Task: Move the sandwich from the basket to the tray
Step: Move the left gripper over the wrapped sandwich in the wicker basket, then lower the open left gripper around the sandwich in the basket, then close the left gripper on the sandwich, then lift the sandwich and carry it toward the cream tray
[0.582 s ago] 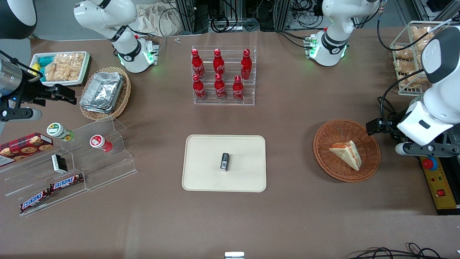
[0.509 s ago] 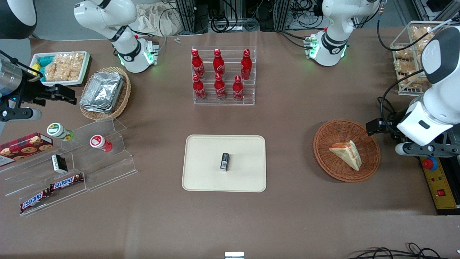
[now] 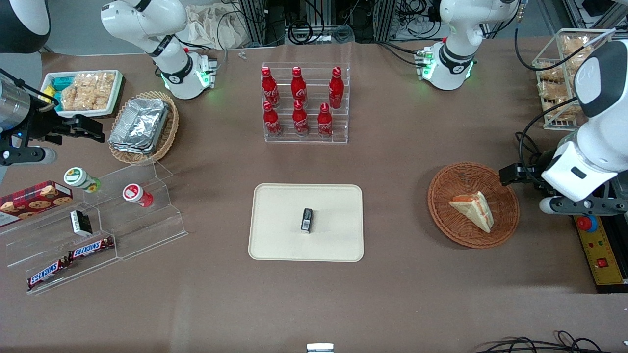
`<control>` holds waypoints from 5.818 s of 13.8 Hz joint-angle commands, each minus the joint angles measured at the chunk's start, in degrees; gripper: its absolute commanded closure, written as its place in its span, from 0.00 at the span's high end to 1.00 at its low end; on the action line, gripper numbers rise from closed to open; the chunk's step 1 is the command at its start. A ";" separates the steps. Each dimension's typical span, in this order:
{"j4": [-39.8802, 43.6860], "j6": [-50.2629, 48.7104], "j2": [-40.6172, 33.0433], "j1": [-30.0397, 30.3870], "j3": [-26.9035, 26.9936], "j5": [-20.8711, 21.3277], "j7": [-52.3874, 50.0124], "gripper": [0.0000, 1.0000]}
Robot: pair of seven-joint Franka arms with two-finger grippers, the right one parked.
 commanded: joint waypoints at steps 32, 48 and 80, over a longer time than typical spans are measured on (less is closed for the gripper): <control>-33.87 37.69 6.03 0.56 2.80 5.03 -41.06 1.00; -29.13 38.66 9.99 0.65 3.15 4.85 -50.21 0.00; 14.19 27.76 37.48 -22.46 -9.86 11.00 -32.89 0.00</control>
